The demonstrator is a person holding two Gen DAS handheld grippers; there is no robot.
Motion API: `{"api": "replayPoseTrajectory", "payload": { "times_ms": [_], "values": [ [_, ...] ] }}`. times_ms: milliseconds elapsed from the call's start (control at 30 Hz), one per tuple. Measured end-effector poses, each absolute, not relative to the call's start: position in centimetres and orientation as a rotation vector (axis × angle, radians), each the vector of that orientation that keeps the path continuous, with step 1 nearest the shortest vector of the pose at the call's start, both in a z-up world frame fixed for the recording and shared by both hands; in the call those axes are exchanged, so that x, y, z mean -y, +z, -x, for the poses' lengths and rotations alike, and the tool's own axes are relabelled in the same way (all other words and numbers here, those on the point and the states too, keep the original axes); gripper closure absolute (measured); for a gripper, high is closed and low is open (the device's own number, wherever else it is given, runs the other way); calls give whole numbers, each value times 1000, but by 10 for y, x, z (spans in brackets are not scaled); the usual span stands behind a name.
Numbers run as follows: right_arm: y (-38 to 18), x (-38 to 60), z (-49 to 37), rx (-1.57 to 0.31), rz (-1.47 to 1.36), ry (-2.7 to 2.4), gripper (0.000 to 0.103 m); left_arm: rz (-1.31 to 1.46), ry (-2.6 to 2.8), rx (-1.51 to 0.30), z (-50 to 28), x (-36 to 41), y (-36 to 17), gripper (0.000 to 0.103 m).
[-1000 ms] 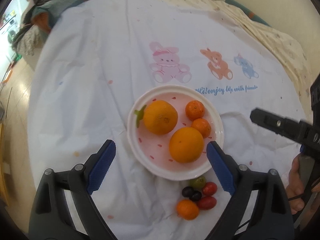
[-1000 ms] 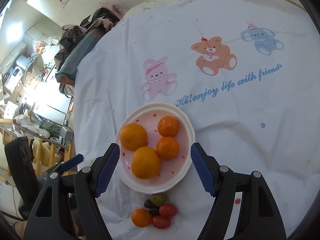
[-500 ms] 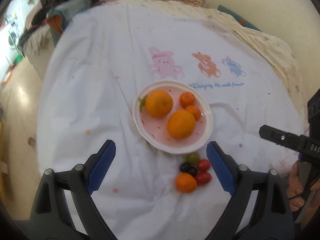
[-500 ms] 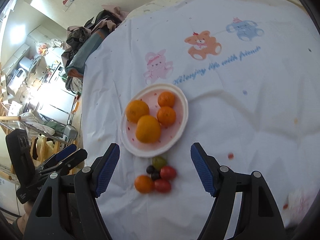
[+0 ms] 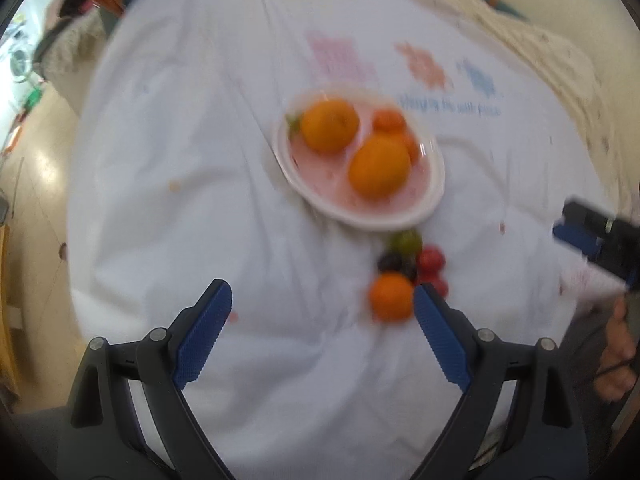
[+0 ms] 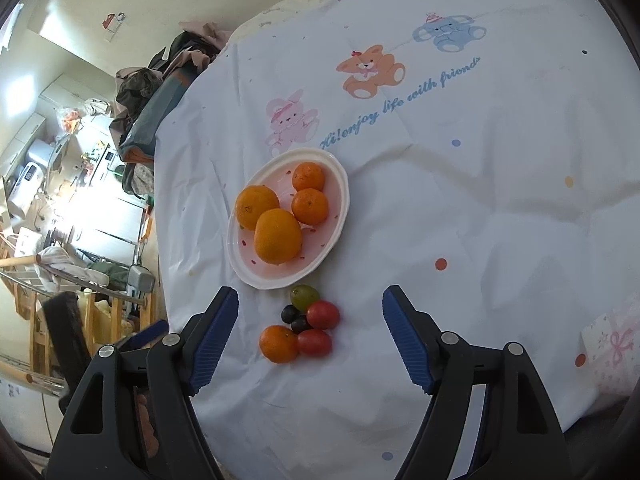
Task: Organize fruits
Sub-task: 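Reach the left gripper down and grasp the loose tangerine, then lift the tangerine with the left gripper while the right gripper grasps a red tomato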
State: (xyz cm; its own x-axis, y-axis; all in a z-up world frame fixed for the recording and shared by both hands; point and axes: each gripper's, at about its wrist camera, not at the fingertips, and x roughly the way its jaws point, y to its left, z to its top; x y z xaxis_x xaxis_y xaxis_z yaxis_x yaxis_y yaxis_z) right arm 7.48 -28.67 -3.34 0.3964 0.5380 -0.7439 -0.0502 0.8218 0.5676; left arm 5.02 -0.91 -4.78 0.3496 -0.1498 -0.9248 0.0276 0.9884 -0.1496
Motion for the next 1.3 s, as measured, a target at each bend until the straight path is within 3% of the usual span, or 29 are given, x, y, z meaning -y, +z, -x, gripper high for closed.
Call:
{"api": "replayPoseTrajectory", "payload": {
  "times_ms": [100,233,633,700,767,833,867,900,1300],
  "values": [
    [-37,286,-74,-1126,-505,390,26,47,-166,-1272,-48,28,-63,15],
    [-38,286,-77,-1135,-517,393,26,-138,-224,-1311,-51,64,-83,32],
    [-40,294,-80,-1143,-576,396,26,-607,-492,-1433,-69,128,-125,32],
    [-40,295,-81,-1143,-579,397,26,-617,-498,-1444,-72,129,-128,33],
    [-41,295,-82,-1147,-583,399,26,-592,-496,-1451,-78,127,-129,46],
    [-43,294,-83,-1155,-589,402,26,-556,-496,-1467,-82,125,-129,50],
    [-43,294,-84,-1157,-591,402,26,-527,-509,-1479,-83,124,-128,60],
    [-44,293,-85,-1162,-593,401,26,-516,-519,-1486,-83,124,-127,62],
    [-47,282,-89,-1184,-558,413,26,-321,-396,-1454,-60,77,-83,63]
  ]
}}
